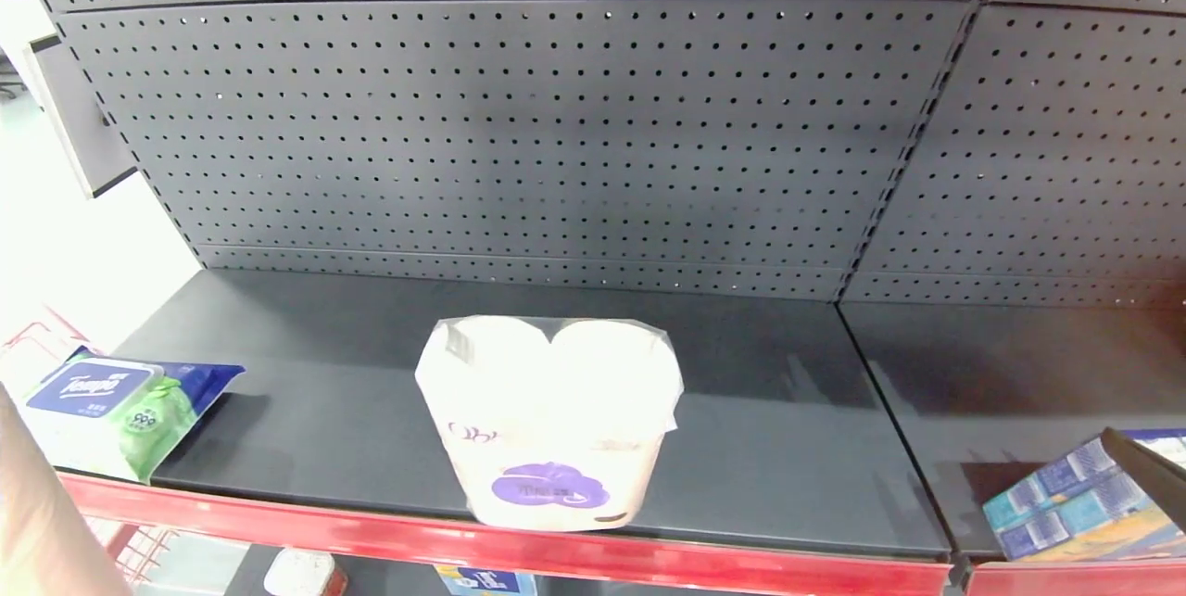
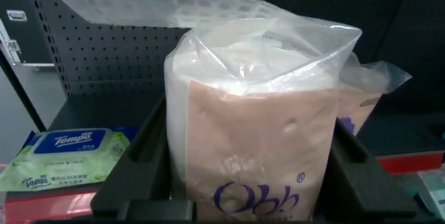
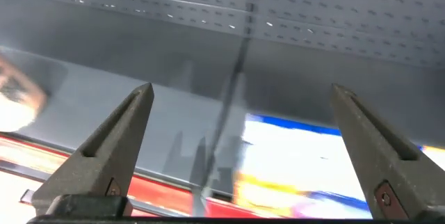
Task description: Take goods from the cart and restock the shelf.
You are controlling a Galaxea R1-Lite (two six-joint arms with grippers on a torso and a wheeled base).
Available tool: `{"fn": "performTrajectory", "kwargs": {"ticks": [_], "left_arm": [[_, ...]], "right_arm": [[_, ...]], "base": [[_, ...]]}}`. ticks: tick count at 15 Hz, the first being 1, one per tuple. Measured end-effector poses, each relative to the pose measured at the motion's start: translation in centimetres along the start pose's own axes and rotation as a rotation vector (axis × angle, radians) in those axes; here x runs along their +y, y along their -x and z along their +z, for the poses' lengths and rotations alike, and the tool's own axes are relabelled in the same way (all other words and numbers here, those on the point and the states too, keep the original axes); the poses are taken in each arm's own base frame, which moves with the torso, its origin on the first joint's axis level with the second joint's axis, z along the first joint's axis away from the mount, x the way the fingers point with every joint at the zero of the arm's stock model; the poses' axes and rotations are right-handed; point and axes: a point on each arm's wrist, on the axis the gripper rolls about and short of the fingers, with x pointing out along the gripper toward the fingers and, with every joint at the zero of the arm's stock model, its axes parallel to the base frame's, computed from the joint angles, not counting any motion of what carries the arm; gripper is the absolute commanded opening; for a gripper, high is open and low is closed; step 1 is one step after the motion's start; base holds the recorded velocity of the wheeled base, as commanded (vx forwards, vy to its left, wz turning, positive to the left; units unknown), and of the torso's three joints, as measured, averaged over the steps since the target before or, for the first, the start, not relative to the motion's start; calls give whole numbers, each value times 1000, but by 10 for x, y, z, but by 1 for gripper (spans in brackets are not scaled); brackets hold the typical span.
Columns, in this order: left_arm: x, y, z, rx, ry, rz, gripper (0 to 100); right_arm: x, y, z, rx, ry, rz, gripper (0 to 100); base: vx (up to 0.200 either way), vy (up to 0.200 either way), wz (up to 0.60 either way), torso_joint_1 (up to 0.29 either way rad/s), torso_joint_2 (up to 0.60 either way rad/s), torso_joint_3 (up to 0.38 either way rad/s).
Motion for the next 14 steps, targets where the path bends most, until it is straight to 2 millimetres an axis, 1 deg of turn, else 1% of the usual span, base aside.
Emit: {"fn": "performTrajectory", "kwargs": {"ticks": [3,6,8,11,14], "left_arm": [[3,-3,0,11,9,-42,0],[3,-16,5,30,12,-74,0],[2,-30,7,78,10,-94,0],[-1,-59,14,105,13,-151,0],[-4,-85,15,156,14,-175,0]], "right_arm": [[0,0,1,-1,0,2,100],[0,-1,2,-3,1,9,100],[1,-1,1,2,1,14,100],[1,-2,2,2,3,18,100],[1,-2,3,-1,5,22,100]], "base": [[0,0,0,0,0,0],[0,0,0,0,0,0],[0,0,0,0,0,0],[0,0,0,0,0,0],[0,0,0,0,0,0]]}}
